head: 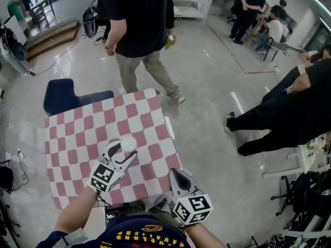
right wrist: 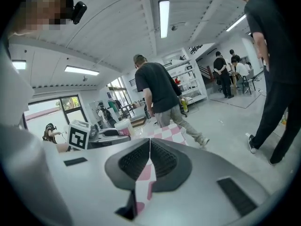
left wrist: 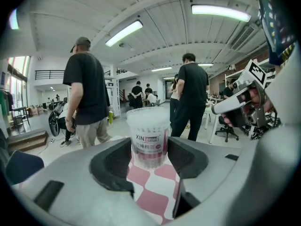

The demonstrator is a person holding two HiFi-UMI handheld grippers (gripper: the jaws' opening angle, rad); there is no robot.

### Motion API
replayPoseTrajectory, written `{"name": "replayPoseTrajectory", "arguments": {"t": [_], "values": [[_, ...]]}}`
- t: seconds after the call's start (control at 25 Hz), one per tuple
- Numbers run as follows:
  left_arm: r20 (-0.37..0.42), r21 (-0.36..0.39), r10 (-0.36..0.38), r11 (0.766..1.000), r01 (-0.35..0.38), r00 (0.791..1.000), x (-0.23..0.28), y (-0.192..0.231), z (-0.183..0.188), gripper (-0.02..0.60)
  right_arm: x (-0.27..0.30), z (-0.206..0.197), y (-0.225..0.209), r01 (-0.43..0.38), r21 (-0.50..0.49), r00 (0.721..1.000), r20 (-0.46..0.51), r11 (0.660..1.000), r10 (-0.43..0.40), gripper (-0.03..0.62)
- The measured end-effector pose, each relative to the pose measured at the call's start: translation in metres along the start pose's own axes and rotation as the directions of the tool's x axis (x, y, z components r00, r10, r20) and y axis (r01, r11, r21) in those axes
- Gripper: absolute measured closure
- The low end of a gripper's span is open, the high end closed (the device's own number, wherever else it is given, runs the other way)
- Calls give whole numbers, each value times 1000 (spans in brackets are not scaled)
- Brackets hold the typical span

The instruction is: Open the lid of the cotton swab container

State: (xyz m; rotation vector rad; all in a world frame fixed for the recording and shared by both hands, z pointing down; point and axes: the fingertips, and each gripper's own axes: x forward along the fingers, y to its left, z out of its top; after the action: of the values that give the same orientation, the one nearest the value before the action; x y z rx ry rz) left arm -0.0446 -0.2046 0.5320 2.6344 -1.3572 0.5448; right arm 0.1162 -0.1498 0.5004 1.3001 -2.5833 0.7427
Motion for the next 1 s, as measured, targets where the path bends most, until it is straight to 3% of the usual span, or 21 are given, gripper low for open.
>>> {"name": "replayPoseTrajectory", "arguments": {"t": [0.24,0.56,1.0], "values": [[45,15,48,999,-49,998,-36,9,22,337,-7,7,12,-30,-17,1000,9,999,30,583],[65,-31,76,997,-74,995,-50,23,20,336,4,10,21,-78,-69,997,-6,995,78,583],[92,-21,27,999,-25,995,-79,22,87,336,12,85,46,-213,-145,973,57,966,223,582]]}}
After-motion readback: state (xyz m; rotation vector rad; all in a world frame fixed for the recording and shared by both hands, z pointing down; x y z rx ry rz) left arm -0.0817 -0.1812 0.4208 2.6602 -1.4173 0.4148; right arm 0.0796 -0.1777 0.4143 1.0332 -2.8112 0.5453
